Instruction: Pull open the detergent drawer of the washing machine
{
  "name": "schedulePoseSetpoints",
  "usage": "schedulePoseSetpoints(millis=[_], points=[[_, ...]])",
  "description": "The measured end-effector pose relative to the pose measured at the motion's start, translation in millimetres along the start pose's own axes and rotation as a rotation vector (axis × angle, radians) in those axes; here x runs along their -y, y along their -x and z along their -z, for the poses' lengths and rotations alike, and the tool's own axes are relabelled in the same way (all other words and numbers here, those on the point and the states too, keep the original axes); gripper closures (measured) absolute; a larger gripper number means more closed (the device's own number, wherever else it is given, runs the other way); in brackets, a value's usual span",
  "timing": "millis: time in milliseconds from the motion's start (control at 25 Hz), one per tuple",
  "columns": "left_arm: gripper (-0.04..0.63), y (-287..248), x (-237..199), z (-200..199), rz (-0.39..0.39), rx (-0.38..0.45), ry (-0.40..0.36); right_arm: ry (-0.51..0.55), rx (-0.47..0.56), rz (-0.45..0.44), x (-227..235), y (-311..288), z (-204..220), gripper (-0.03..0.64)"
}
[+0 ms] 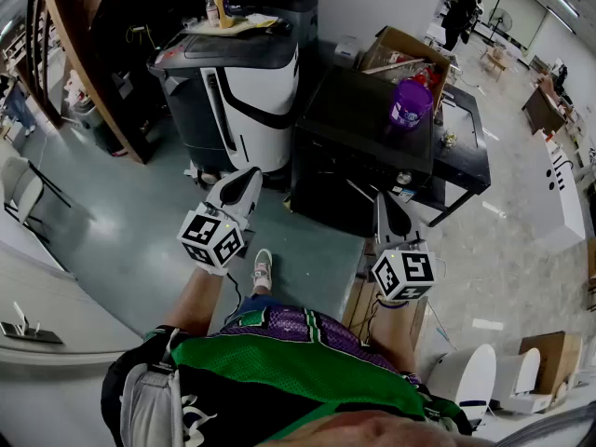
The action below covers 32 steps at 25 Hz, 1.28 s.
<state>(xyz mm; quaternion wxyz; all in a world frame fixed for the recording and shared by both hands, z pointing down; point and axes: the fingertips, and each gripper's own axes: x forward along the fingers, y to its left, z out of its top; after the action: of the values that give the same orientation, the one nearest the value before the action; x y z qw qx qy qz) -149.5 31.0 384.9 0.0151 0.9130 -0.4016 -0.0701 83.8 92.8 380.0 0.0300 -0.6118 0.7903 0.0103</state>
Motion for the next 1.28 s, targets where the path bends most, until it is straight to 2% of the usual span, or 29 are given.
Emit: schedulePoseSetpoints(millis=[480,840,1000,1280], points=[[0.578,-1.2,9.8,-2.1,0.011,-0.005,0.002,0.011,0.017,0.009,-0.6,8.1,-7.3,0.617],[0.578,-8.4,11.7,-9.8,0.009,-0.026,0.005,-0.018,0.046,-0.030,0.7,3.3,-21.1,0.617],[0.578,-17.9,6.1,-6.9,0.016,-0.039,0.004,-0.050,0.061,-0.039,4.0,-7.4,-20.4,0.617],[0.578,-55.7,-19.2,-4.5,0.033,-0.043,0.029,-0.046,0.048,-0.020,21.0,-43.1,-23.1,0.615]])
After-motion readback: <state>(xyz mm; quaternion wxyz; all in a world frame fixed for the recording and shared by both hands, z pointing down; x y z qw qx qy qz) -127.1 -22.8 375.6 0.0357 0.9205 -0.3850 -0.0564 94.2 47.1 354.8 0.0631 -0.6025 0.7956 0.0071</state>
